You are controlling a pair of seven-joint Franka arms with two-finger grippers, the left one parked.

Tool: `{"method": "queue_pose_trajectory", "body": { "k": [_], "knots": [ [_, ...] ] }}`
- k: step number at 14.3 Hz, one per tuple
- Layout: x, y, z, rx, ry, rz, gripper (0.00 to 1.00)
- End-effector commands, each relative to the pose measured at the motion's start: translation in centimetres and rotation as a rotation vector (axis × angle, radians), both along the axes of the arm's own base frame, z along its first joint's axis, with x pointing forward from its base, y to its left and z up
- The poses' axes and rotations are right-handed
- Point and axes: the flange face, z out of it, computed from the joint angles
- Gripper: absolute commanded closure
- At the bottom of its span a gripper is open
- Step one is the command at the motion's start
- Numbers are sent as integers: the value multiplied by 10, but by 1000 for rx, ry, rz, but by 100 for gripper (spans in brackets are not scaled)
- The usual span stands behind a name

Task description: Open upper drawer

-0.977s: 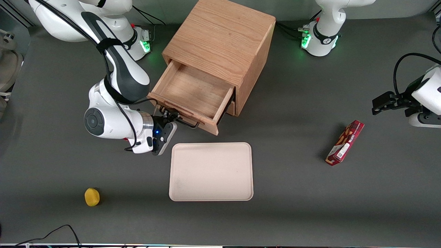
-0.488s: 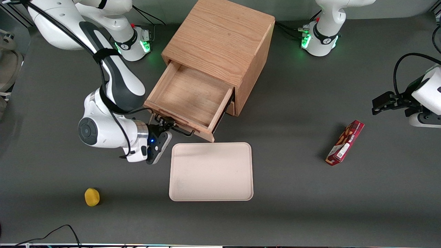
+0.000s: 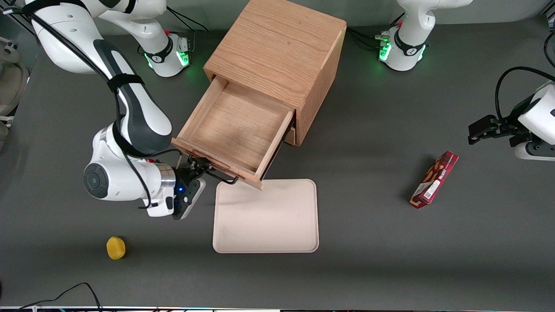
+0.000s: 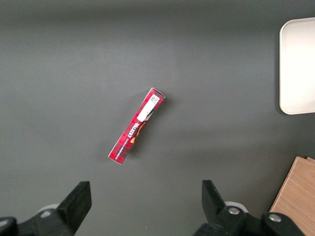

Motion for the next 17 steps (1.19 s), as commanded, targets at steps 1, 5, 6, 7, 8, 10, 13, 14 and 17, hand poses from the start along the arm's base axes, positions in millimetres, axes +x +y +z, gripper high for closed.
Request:
{"method": "queue_pose_trajectory", "body": {
  "k": [1, 5, 6, 7, 8, 10, 13, 14, 17],
  "knots": [
    [3, 3, 16, -4, 4, 28, 0],
    [-12, 3, 96, -16, -17, 68, 0],
    [-16, 1, 117, -21, -26, 77, 0],
    [-20, -3, 139, -33, -39, 86, 0],
    [-28, -4, 167, -56, -59, 71, 0],
    [-49, -7, 222, -111, -94, -77, 0],
    [-84, -15, 282, -181, -74, -341, 0],
    [-93, -21, 296, -214, -57, -465, 0],
    [-110, -58, 319, -339, -3, -793, 0]
  ]
}}
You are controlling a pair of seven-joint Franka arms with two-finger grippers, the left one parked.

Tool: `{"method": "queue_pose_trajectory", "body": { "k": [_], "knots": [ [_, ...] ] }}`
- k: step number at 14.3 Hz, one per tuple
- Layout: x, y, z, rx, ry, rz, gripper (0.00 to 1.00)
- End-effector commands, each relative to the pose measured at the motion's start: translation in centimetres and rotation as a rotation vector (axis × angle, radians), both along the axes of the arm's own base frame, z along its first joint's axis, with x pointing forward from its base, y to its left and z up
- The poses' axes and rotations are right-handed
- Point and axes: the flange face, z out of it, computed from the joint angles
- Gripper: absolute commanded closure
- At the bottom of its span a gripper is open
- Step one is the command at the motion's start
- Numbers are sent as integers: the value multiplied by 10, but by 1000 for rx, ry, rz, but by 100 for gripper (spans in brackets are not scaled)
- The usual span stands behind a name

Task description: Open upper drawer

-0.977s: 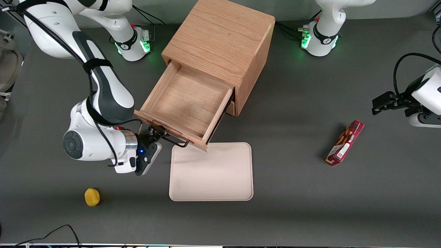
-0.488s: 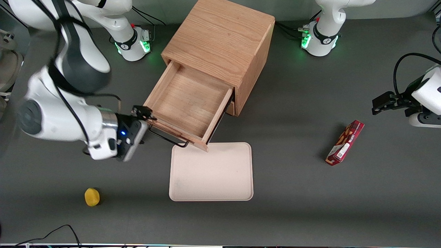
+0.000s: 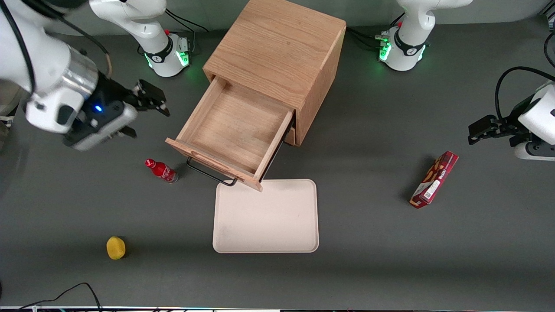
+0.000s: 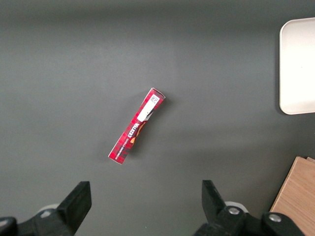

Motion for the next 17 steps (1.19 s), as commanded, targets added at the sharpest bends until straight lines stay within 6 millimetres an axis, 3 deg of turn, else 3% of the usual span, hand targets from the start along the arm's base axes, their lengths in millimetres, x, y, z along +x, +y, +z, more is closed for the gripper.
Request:
{"method": "queue_pose_trajectory", "body": {
  "k": [1, 4, 7, 11, 17],
  "knots": [
    [-10, -40, 10, -139, 11, -243, 0],
    [-11, -105, 10, -197, 57, -348, 0],
    [-33, -152, -7, -214, 71, -433, 0],
    [-90, -158, -54, -182, -42, -438, 0],
    [-85, -157, -25, -172, -66, -440, 0]
  ]
}}
